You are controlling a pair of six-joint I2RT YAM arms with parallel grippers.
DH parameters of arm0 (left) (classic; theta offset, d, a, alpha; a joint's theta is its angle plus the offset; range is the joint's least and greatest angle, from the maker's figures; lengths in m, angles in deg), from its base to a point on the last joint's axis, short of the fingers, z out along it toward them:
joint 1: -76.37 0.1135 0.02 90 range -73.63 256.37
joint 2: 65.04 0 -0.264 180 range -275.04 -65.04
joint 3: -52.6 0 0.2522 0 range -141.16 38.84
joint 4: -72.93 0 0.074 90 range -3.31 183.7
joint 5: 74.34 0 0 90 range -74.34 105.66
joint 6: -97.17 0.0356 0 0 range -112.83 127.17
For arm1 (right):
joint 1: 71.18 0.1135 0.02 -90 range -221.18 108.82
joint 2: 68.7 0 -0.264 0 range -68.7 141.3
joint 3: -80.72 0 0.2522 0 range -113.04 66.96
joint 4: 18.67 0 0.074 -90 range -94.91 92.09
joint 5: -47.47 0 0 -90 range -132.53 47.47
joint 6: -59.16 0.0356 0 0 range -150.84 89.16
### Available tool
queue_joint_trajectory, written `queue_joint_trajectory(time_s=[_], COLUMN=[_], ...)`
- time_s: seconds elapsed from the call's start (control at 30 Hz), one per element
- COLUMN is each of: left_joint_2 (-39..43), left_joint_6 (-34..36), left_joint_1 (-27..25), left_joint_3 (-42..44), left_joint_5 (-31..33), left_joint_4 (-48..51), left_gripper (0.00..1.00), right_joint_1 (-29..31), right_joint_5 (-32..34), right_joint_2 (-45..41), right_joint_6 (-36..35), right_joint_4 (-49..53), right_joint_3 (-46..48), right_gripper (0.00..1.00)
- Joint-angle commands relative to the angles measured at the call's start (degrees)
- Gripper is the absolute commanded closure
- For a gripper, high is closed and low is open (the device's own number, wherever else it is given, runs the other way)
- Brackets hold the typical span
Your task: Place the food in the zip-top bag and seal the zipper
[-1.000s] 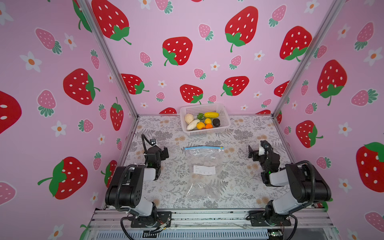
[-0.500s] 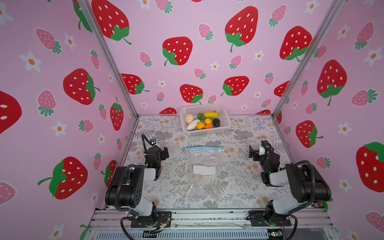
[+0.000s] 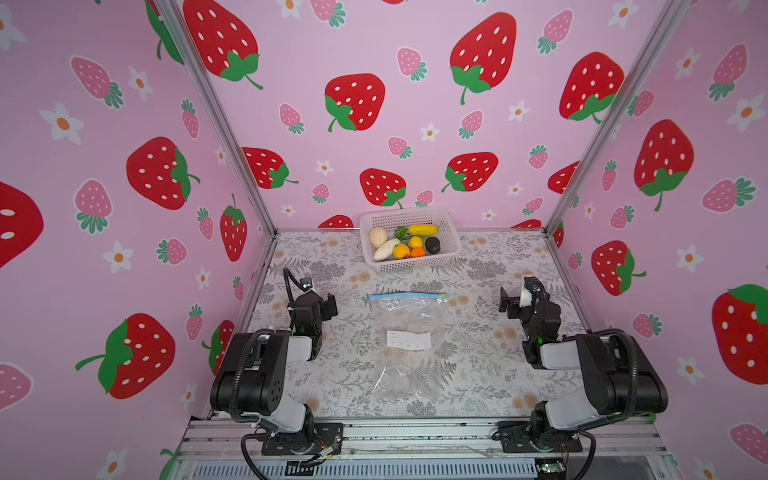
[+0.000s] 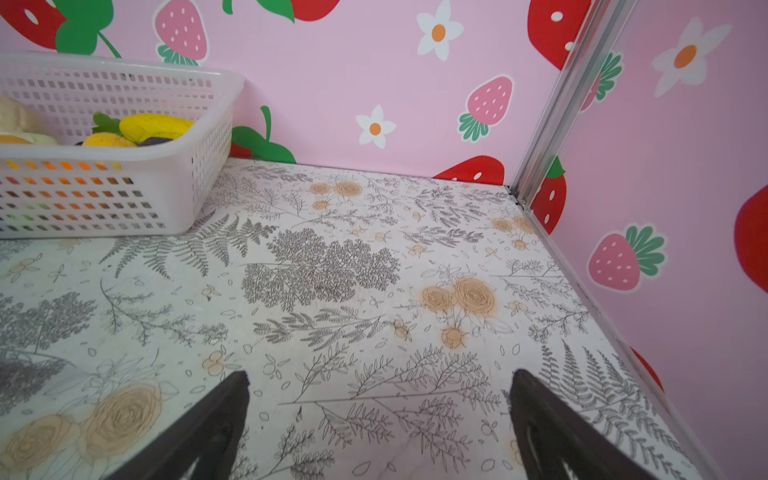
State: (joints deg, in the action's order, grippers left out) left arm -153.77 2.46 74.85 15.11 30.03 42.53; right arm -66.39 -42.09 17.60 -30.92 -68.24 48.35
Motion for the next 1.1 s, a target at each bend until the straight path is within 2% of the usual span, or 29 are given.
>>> queue_joint_trajectory(time_s=[0.0, 0.17, 0.23, 0.3, 0.47, 0.57, 0.8, 0.9, 1.07], left_joint_2=[2.00, 4.28, 6.47, 8.62, 12.99, 15.52, 14.17, 12.40, 7.63], left_joint_6=[-1.30, 0.66, 1.34, 1.45, -0.84, -6.27, -17.76, -22.45, -27.63], left_joint_1=[-0.24, -2.86, -3.85, -4.66, -7.48, -8.02, -9.78, -10.38, -10.92], left_joint_3=[-1.76, -0.49, -1.90, -4.39, -9.24, -16.86, -27.97, -29.16, -31.66], left_joint_5=[3.96, 7.73, 8.20, 9.01, 10.96, 5.26, -6.67, -13.73, -18.90], left_joint_4=[1.08, 0.04, 4.75, 11.14, 22.70, 36.15, 52.26, 52.07, 49.21], left_gripper=[0.01, 0.01, 0.01, 0.01, 0.01, 0.01, 0.01, 0.01, 0.01], right_joint_1=[0.67, 2.22, 3.29, 3.77, 4.82, 5.94, 9.85, 10.93, 10.98], right_joint_5=[2.30, 5.28, 7.63, 9.00, 7.64, 5.99, -5.24, -9.85, -16.58], right_joint_2=[-2.06, -4.94, -6.44, -7.48, -6.85, -5.85, -4.36, -2.45, 3.76], right_joint_6=[0.09, -0.66, -0.85, 2.15, 8.43, 12.20, 18.65, 21.37, 26.55], right_joint_4=[4.63, 6.91, 8.30, 12.63, 21.38, 24.63, 34.95, 37.58, 38.33], right_joint_3=[-1.87, -2.21, -2.72, -5.35, -13.34, -16.04, -21.76, -24.14, -29.52], right_gripper=[0.01, 0.01, 0.01, 0.01, 0.01, 0.01, 0.01, 0.01, 0.01])
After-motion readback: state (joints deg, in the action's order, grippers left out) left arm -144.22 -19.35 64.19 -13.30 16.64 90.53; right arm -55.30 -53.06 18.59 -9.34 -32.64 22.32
